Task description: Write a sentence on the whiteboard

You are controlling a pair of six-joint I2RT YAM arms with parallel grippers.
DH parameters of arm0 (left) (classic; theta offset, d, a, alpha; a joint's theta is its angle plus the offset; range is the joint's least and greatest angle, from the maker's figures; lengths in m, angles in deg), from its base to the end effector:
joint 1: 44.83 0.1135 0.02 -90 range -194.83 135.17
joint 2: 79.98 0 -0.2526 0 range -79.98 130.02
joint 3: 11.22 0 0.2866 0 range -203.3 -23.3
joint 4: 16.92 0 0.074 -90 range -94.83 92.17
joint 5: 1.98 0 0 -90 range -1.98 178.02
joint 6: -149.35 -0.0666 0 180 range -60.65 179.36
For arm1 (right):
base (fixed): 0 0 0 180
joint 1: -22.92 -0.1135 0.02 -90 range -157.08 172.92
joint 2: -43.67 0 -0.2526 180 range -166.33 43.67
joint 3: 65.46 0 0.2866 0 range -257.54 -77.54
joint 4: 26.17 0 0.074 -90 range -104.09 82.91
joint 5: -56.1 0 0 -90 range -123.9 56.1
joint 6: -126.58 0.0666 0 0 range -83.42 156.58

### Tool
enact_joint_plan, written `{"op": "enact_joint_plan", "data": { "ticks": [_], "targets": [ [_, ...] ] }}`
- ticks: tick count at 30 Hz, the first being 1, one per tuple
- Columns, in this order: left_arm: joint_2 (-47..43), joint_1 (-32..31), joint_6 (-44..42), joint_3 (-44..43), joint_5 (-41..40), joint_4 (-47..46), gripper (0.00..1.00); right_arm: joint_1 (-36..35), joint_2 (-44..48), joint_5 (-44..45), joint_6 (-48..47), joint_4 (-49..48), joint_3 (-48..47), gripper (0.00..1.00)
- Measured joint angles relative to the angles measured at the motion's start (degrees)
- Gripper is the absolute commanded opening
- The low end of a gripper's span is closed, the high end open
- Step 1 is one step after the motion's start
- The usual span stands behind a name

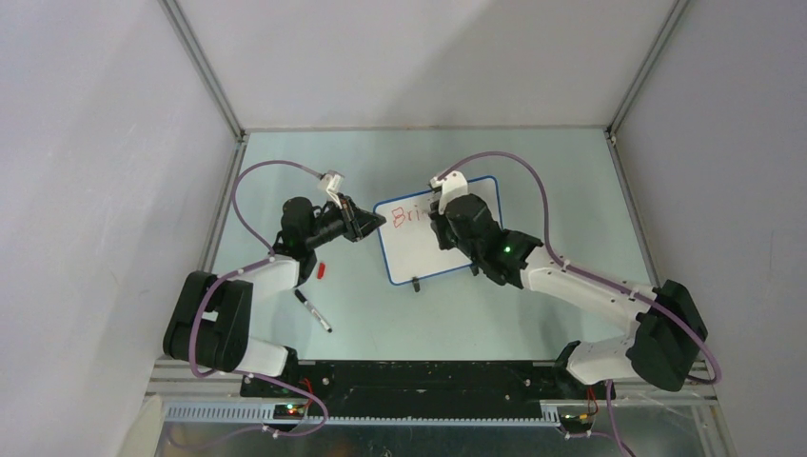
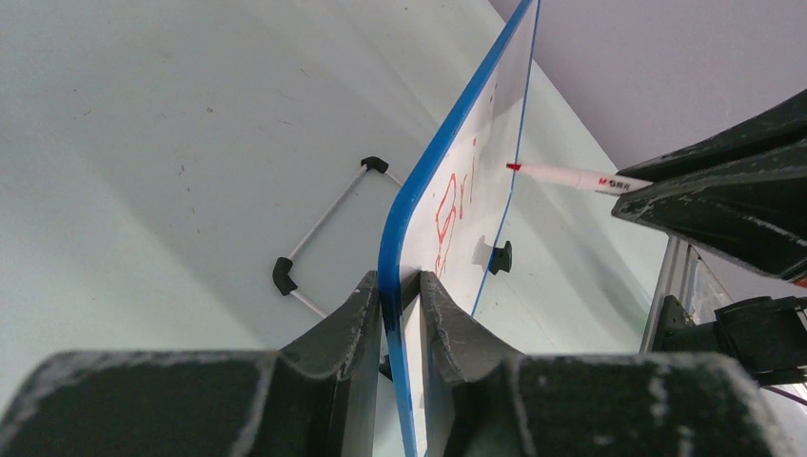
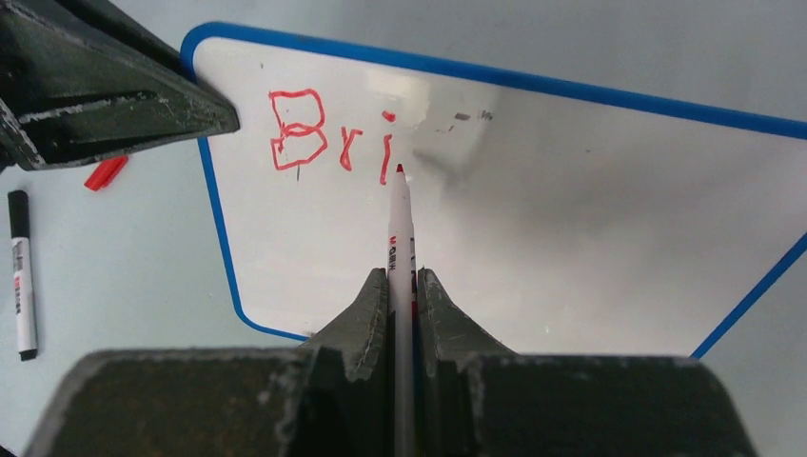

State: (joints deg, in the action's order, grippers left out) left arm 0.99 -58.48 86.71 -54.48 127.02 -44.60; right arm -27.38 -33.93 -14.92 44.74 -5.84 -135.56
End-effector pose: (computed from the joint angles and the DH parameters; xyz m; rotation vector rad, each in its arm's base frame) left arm 0.3117 -0.1188 0.1658 0.3096 1.8138 -1.1032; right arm 0.2537 0.2716 0.2588 -0.5392 1.9688 0.3016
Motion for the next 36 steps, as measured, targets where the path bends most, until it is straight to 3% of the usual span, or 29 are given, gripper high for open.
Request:
{"op": "enact_joint_plan", "data": {
  "ticks": [36],
  "targets": [
    [0.0, 0.0, 0.0, 0.0, 0.0, 0.0, 0.23, 2.7, -1.1, -2.6, 0.8, -0.3, -0.3, 0.0]
  ]
}}
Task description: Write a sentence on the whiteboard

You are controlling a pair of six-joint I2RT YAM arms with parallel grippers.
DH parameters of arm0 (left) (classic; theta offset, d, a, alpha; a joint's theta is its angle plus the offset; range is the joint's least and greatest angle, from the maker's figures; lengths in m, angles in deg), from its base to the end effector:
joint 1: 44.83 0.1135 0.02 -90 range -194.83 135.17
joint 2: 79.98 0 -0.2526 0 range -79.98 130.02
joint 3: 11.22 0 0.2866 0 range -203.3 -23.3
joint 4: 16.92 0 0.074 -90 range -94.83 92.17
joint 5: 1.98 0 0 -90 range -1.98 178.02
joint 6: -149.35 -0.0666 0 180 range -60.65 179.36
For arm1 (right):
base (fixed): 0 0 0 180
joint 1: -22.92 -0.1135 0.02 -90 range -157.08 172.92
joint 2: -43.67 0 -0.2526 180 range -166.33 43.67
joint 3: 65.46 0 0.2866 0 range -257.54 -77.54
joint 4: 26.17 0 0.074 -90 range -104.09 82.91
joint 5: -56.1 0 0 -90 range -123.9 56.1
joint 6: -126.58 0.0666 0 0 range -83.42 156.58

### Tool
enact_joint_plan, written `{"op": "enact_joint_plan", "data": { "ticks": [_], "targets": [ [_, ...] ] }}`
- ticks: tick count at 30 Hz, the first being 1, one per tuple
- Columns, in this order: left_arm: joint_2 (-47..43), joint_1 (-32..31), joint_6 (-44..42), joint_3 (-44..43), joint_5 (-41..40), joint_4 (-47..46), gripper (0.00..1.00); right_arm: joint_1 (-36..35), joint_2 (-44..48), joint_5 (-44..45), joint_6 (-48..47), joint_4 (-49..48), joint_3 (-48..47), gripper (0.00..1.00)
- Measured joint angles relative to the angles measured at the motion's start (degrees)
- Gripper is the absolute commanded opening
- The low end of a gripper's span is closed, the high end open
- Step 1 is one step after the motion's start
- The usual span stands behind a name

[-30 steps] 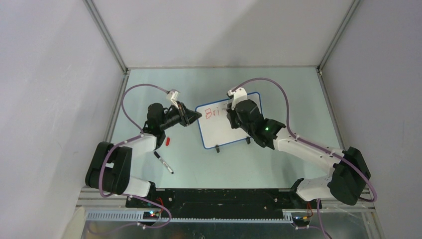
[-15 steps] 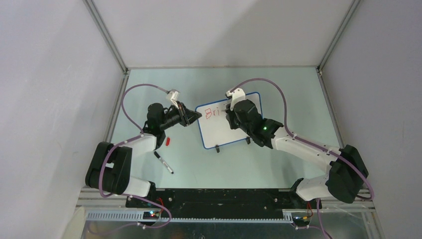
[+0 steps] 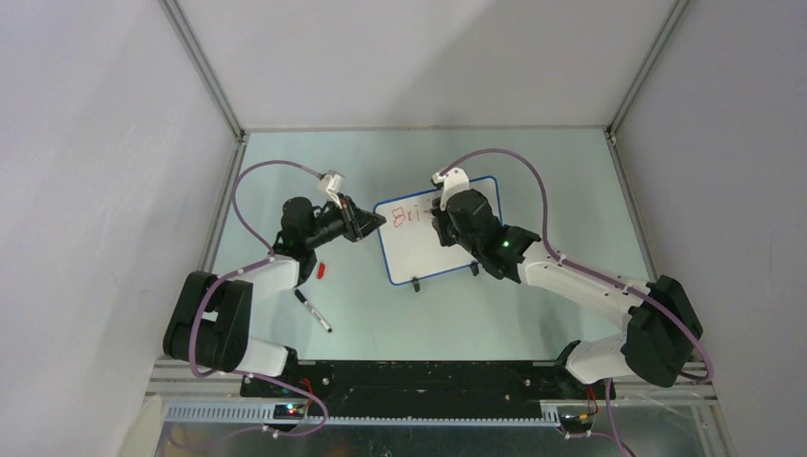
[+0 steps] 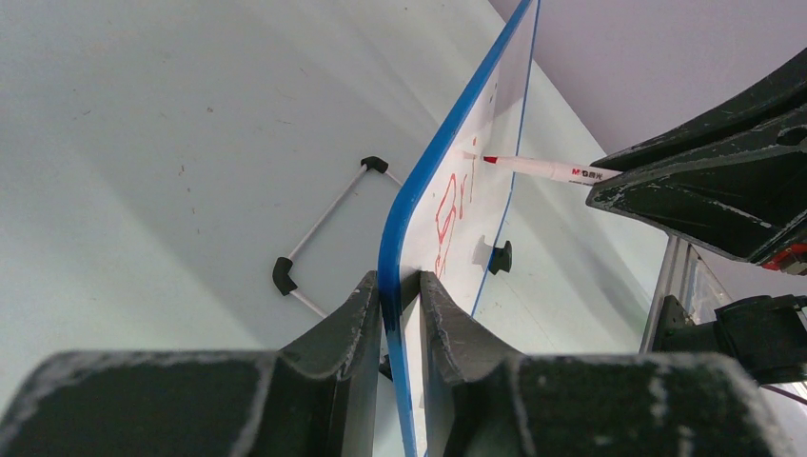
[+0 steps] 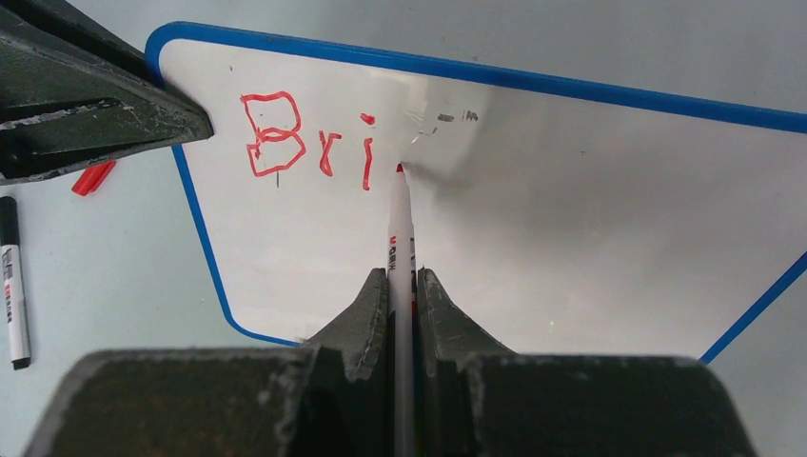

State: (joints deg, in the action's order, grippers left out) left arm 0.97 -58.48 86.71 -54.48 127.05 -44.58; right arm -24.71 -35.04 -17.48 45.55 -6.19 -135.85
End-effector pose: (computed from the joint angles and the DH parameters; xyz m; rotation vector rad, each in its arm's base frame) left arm 0.3116 -0.1188 0.1658 0.3100 1.8138 -1.1037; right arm 0.2670 0.2648 0.2544 -0.5120 1.9934 0.3202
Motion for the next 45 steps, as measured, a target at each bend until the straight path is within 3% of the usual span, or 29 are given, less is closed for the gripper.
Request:
{"op": "enact_joint_plan", "data": {
  "ticks": [45],
  "targets": [
    [0.0, 0.0, 0.0, 0.0, -0.3, 0.1, 0.23, 0.8, -1.8, -2.4, 0.4, 0.2, -1.7, 0.0]
  ]
}}
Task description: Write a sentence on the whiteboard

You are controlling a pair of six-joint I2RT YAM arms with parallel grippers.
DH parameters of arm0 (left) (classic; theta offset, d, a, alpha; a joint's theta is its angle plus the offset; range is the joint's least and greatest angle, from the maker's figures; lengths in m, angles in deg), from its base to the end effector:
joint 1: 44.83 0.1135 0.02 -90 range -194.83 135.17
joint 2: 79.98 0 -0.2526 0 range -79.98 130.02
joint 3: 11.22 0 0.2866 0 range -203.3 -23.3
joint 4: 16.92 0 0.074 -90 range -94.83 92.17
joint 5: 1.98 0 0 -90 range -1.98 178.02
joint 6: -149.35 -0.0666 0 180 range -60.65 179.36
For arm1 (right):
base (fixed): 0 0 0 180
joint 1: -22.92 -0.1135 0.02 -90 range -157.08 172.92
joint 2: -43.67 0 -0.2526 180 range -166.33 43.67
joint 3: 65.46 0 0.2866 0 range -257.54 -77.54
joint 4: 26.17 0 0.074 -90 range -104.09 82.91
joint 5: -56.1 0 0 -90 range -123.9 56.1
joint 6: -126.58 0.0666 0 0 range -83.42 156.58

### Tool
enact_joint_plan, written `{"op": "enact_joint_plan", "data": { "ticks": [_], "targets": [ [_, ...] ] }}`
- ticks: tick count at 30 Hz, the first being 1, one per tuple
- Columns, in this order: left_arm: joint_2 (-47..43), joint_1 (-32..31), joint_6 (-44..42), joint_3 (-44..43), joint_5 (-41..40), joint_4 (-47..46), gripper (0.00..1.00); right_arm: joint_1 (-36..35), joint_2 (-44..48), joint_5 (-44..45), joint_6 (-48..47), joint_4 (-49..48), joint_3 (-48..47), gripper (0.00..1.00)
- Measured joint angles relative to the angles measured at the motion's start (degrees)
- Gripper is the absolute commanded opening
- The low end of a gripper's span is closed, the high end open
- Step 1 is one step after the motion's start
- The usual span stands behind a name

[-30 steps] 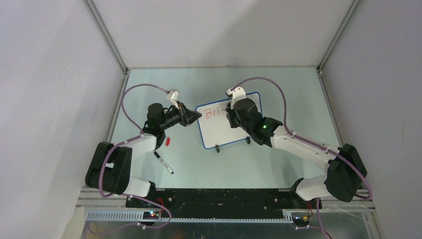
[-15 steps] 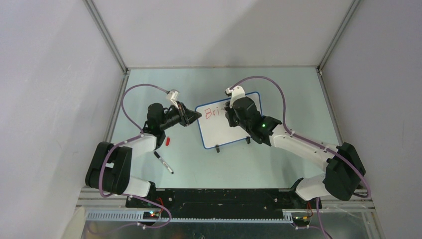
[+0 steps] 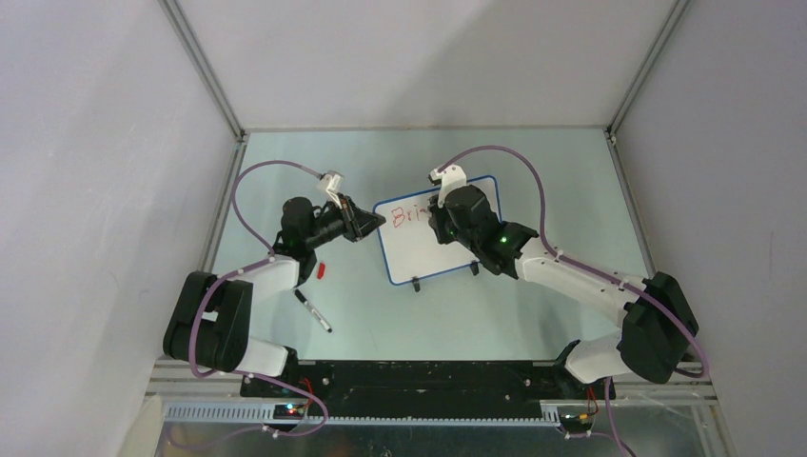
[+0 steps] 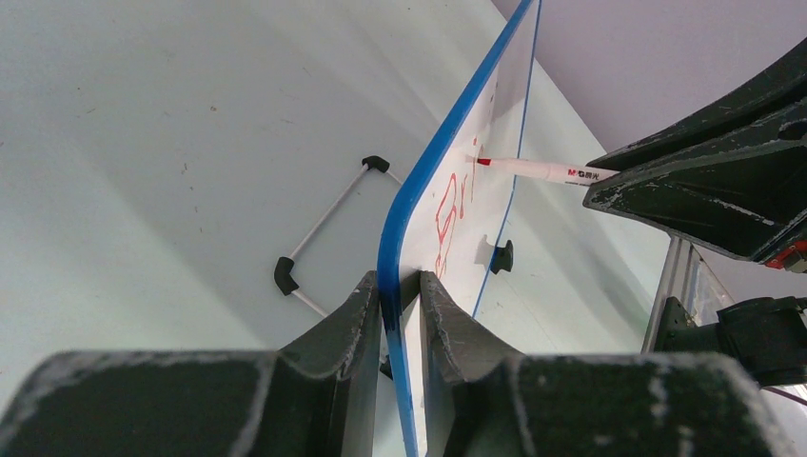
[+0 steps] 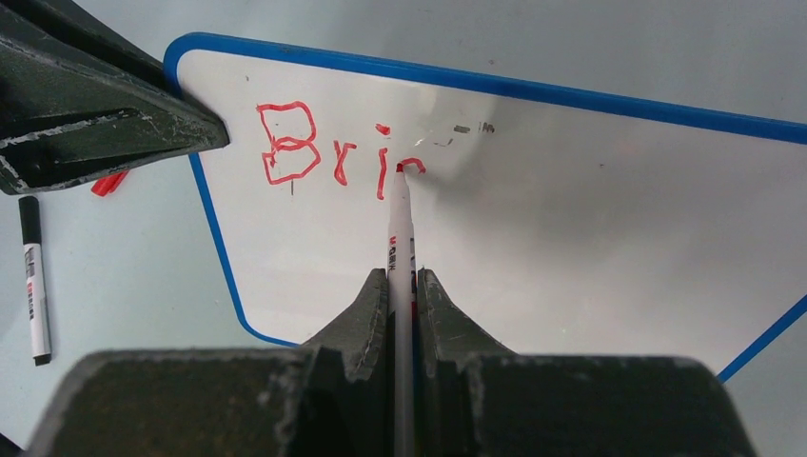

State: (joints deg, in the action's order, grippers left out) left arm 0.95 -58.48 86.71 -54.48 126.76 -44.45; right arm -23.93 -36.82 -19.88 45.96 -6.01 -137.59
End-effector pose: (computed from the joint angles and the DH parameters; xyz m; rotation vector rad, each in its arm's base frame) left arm 0.3118 -0.1186 0.1656 0.3053 1.8159 -1.0996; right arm 0.2741 0.2688 0.2548 -0.5205 2.0049 0.3549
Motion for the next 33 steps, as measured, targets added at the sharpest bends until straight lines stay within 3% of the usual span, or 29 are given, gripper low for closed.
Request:
{"op": "enact_joint_plan", "data": {
  "ticks": [33],
  "targets": [
    [-0.3, 0.0, -0.4, 0.0, -0.1, 0.4, 0.23, -0.1, 0.0, 1.0, 0.1, 2.4, -0.3, 0.0]
  ]
}}
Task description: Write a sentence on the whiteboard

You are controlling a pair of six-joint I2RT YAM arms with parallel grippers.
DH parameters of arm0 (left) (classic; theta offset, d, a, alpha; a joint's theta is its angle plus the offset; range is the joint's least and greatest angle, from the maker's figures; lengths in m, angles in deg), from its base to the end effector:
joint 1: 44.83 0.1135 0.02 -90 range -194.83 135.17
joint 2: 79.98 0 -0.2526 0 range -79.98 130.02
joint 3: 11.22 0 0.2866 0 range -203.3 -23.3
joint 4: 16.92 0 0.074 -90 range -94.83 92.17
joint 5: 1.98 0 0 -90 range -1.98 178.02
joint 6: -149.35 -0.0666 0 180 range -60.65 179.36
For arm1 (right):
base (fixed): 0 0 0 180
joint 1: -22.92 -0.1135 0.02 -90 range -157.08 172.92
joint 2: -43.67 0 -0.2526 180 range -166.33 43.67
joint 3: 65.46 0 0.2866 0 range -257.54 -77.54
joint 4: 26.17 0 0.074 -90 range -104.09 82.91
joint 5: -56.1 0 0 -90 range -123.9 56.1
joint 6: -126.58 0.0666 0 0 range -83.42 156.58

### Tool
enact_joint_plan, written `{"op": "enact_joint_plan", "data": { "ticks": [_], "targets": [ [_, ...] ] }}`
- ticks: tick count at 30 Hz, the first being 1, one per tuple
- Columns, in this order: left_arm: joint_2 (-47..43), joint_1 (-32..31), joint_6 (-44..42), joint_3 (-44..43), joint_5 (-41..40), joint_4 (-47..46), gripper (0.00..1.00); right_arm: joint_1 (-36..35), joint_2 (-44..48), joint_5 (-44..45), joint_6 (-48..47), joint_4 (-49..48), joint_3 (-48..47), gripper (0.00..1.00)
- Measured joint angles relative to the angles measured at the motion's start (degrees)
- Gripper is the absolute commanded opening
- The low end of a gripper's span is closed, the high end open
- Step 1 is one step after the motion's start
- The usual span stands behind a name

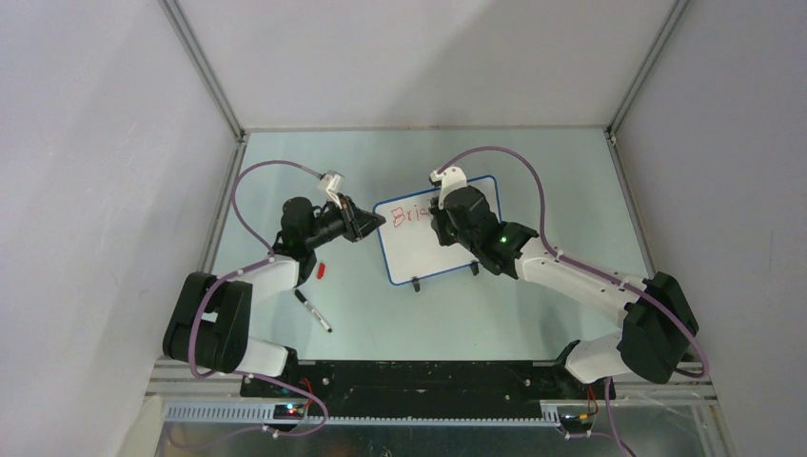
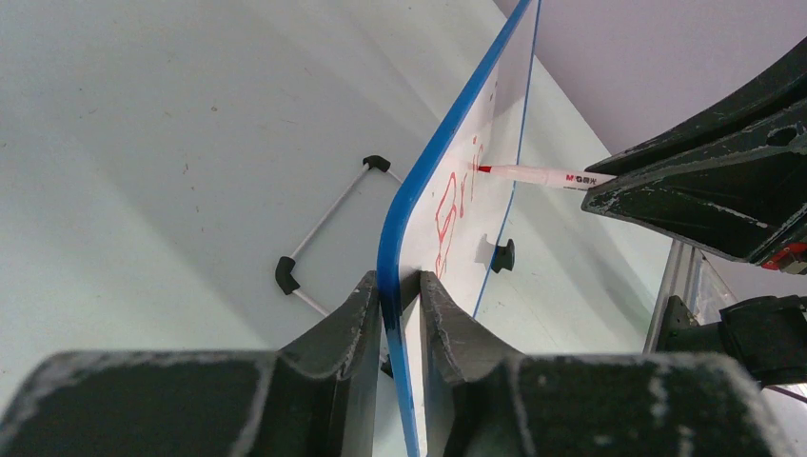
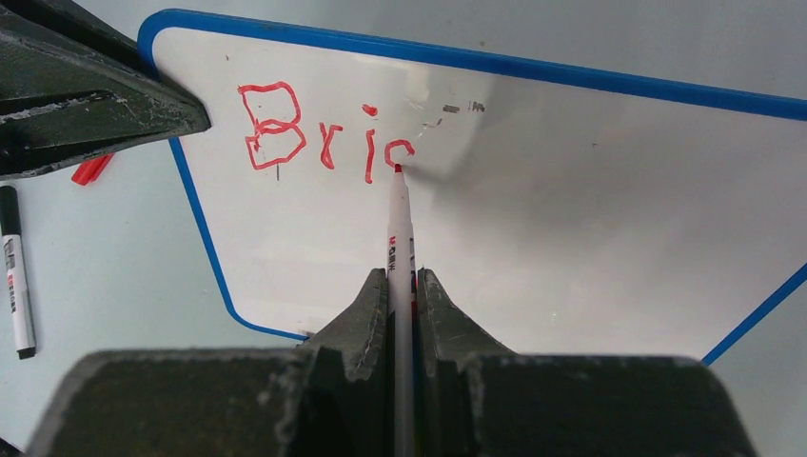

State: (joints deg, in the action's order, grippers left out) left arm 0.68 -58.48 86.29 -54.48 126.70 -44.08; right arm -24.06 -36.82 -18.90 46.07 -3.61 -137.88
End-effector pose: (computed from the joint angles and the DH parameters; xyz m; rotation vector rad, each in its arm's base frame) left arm 0.3115 -0.1185 0.1663 0.3102 1.8152 -1.0938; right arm 0.2726 0.2668 0.2519 -0.5245 2.0350 0.3221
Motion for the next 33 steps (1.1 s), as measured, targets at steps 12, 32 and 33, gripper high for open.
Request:
{"op": "enact_joint_plan", "data": {
  "ticks": [12, 32, 33],
  "targets": [
    [0.0, 0.0, 0.0, 0.0, -0.1, 0.0, 0.23, 0.4, 0.0, -0.1, 0.2, -0.2, 0.0, 0.0],
    [0.0, 0.0, 0.0, 0.0, -0.1, 0.2, 0.23, 1.0, 0.0, -0.4, 0.4, -0.8, -0.5, 0.0],
    [0.0, 0.0, 0.0, 0.0, -0.1, 0.1, 0.23, 1.0, 0.0, -0.4, 0.4, -0.9, -0.6, 0.0]
  ]
}}
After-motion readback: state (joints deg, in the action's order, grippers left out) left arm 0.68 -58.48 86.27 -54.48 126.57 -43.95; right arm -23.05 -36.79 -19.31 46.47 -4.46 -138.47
